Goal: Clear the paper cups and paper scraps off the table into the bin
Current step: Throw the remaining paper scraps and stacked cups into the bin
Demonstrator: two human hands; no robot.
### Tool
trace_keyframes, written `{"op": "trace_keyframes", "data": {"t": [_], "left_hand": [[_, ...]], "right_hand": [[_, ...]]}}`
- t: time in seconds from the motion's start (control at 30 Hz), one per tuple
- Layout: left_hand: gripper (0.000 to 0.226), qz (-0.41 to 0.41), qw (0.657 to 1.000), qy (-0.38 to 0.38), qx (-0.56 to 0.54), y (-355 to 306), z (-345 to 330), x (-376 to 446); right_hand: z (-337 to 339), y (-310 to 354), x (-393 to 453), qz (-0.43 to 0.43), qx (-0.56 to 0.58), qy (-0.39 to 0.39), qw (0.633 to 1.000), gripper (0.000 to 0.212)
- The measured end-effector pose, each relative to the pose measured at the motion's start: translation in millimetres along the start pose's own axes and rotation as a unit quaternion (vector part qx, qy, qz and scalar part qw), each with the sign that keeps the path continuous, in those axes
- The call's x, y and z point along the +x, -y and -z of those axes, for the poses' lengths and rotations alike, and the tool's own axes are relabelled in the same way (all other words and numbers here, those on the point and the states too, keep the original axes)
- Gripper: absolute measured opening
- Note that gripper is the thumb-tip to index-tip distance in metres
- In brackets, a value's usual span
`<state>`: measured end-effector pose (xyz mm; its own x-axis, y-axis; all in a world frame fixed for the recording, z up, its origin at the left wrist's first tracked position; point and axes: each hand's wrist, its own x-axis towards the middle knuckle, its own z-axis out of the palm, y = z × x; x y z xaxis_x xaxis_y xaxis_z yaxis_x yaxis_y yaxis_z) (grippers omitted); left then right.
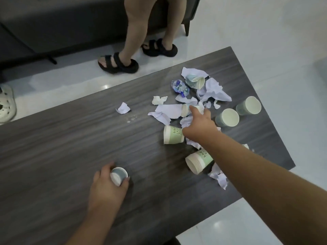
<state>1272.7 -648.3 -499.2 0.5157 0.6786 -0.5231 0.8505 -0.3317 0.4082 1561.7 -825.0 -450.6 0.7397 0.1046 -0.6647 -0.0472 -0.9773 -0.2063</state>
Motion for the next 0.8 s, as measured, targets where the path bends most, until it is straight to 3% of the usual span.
{"op": "trace_keyframes", "data": {"t": [0.17, 0.37, 0.57, 0.73, 0.8], "left_hand": [[0.063, 0.001, 0.999, -0.040, 0.004, 32, 19, 5], [0.064, 0.015, 0.998, -0.061, 0.005, 68, 47, 20], [0.048, 0.077, 0.995, -0.046, -0.045, 73, 68, 32], [0.032, 0.095, 0.975, -0.010, -0.202, 53, 67, 33], [0.047, 0.069, 0.958, 0.032, -0.275, 47, 60, 31]], "right_hand": [[-20, 2, 18, -0.019, -0.017, 0.006, 1.000, 0.116], [-42, -9, 16, -0.004, -0.022, -0.084, 0.996, 0.102], [-58, -10, 15, -0.018, 0.063, -0.074, 0.995, 0.099], [-63, -10, 11, -0.012, 0.170, -0.074, 0.983, 0.100], [-61, -9, 9, -0.027, 0.222, -0.076, 0.972, 0.100]]}}
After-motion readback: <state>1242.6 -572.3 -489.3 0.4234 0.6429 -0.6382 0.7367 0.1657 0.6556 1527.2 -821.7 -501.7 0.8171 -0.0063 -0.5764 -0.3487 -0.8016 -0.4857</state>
